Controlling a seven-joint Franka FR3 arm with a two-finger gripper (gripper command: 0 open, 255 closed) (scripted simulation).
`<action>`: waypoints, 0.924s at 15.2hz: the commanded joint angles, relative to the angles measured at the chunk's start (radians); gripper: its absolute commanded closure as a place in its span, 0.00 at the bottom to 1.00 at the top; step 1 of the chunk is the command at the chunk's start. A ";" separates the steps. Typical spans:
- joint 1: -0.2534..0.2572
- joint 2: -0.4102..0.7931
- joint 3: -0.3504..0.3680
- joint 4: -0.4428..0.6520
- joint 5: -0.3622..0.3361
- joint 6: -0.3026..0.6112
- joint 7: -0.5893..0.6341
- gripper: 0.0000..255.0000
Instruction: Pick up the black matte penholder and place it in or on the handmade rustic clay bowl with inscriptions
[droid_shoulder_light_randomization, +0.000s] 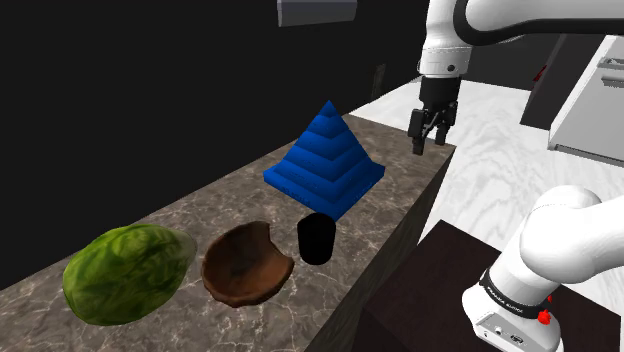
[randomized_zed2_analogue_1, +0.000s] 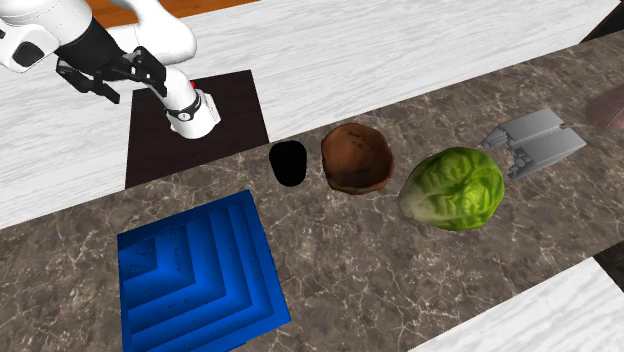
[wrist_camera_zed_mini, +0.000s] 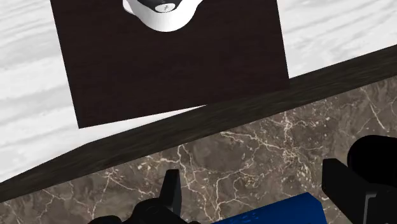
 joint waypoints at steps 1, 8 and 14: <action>0.000 0.000 0.000 0.000 0.000 0.000 0.000 0.00; 0.051 0.108 0.067 -0.065 0.144 0.194 0.063 0.00; 0.099 0.242 0.127 -0.071 0.261 0.366 0.096 0.00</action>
